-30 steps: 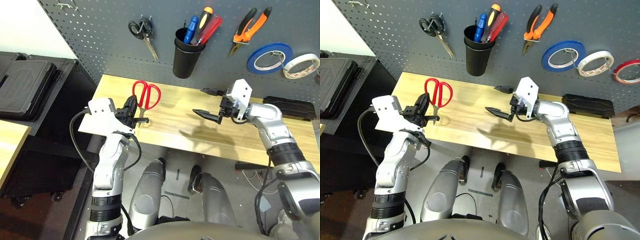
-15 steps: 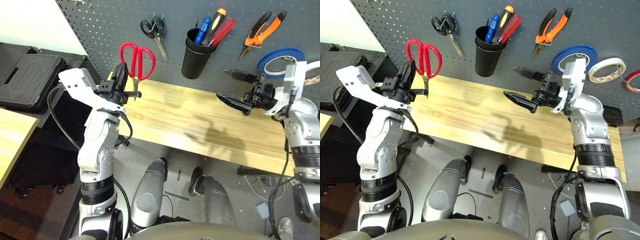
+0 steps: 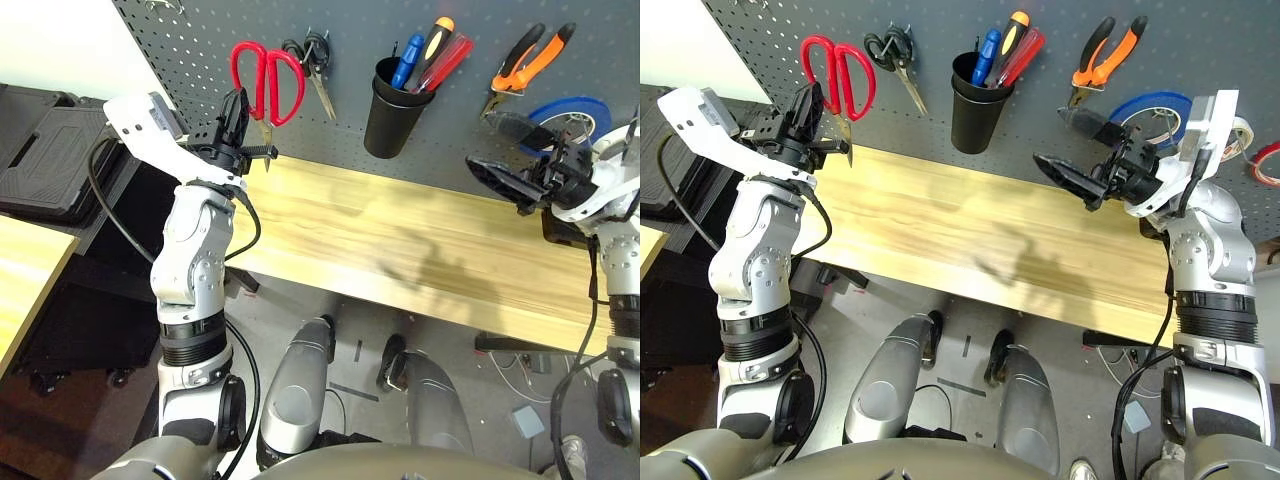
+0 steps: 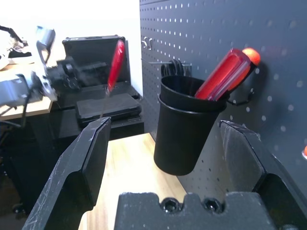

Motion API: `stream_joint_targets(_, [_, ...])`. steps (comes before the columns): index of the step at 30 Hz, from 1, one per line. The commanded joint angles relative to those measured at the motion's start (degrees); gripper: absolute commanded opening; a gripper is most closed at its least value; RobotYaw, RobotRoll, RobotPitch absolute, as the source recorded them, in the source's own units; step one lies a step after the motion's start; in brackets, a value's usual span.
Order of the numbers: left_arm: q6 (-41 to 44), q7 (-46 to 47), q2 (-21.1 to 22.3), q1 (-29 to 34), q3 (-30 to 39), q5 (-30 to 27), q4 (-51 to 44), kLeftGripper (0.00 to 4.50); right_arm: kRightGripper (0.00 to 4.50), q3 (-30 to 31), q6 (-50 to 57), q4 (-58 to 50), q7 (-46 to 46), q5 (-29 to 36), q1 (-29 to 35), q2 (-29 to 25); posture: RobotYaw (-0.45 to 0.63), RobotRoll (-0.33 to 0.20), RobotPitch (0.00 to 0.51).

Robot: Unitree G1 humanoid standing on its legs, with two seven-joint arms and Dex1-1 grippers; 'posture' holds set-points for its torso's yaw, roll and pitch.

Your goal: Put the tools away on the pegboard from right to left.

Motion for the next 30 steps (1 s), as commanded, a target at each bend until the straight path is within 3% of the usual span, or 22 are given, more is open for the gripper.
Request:
stream_joint_targets(1, [-2.05, -1.05, -0.04, -1.83, -0.46, 0.37, 2.56, 0.01, 4.50, -0.82, 0.83, -1.51, -0.09, 0.62, 0.55, -0.64, 0.25, 0.000, 0.231])
stream_joint_targets(11, [-4.50, -2.68, 1.19, -7.08, -0.04, 0.76, 10.99, 0.01, 4.50, -0.11, 0.59, -3.31, -1.36, -0.07, 1.05, 0.34, 0.24, 0.000, 0.225])
stream_joint_targets(25, [-16.44, -7.37, 3.73, -21.68, -1.92, 7.52, 43.50, 0.01, 4.50, 1.53, -1.42, -4.56, -4.17, -2.57, 2.52, 3.84, 0.22, 0.000, 0.216])
stream_joint_targets(30, [-17.61, -11.65, 4.11, -19.03, -4.75, 9.77, 45.78, 1.64, 4.50, 2.23, -5.11, -4.94, -6.72, -5.19, 5.06, 7.12, 0.19, 0.000, 0.212])
